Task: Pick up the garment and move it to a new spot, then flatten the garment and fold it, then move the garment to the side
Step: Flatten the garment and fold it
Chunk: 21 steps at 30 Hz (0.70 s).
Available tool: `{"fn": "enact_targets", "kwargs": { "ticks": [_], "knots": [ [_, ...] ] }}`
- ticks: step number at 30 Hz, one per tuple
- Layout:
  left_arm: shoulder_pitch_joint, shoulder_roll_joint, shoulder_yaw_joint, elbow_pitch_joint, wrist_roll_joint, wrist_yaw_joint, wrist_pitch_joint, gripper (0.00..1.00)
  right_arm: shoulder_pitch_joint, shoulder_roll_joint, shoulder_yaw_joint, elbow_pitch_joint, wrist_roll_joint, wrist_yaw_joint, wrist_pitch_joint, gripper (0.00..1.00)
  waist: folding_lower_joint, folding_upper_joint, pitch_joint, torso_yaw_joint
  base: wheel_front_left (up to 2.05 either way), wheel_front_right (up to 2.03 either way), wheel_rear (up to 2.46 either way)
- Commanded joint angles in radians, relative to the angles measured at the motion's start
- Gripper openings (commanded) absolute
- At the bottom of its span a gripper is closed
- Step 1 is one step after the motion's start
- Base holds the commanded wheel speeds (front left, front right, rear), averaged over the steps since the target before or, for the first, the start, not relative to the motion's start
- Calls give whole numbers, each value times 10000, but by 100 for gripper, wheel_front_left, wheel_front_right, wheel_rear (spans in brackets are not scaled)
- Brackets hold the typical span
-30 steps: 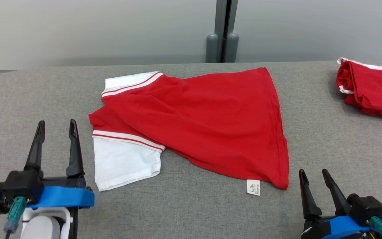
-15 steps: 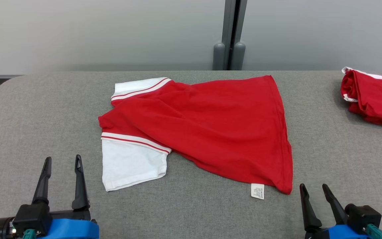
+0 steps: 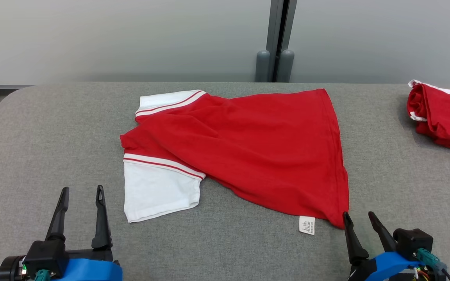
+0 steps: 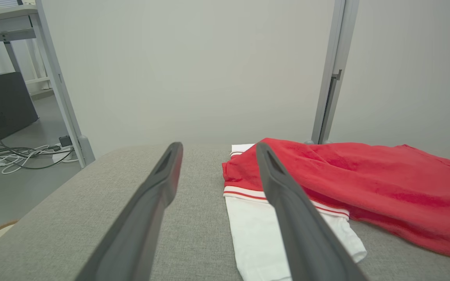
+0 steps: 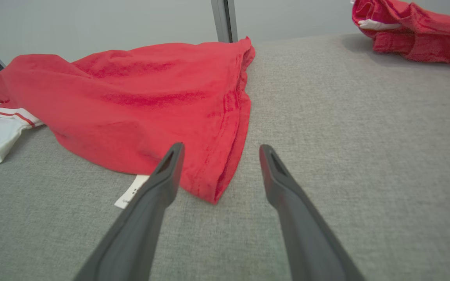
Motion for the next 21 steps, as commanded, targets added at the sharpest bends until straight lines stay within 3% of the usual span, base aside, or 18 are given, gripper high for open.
{"fn": "enact_targets", "kwargs": {
  "ticks": [1,11,12,13,14,21],
  "knots": [
    [-107,-24,4,25,92,-39,-23,100,-252,-20,11,169,-68,5,21,100,0,1,32,32,0,0,0],
    [-344,-123,-155,179,95,-160,-23,100,-1258,-21,29,2160,-76,5,353,100,0,1,193,294,0,0,0],
    [-363,-131,-152,187,89,-177,-23,100,-1350,-21,58,2353,-27,5,359,91,0,1,209,308,0,0,0],
    [-368,-141,-157,193,87,-183,-23,100,-1420,-20,104,2524,7,5,353,23,0,1,223,319,0,0,0],
    [-352,-149,-156,198,86,-190,-23,100,-1479,-20,145,2673,80,5,318,0,0,1,232,321,0,0,0],
    [-377,-195,-153,253,58,-212,-23,100,-1793,-160,-326,2843,132,4,-142,0,0,1,299,242,0,0,0]
  ]
}}
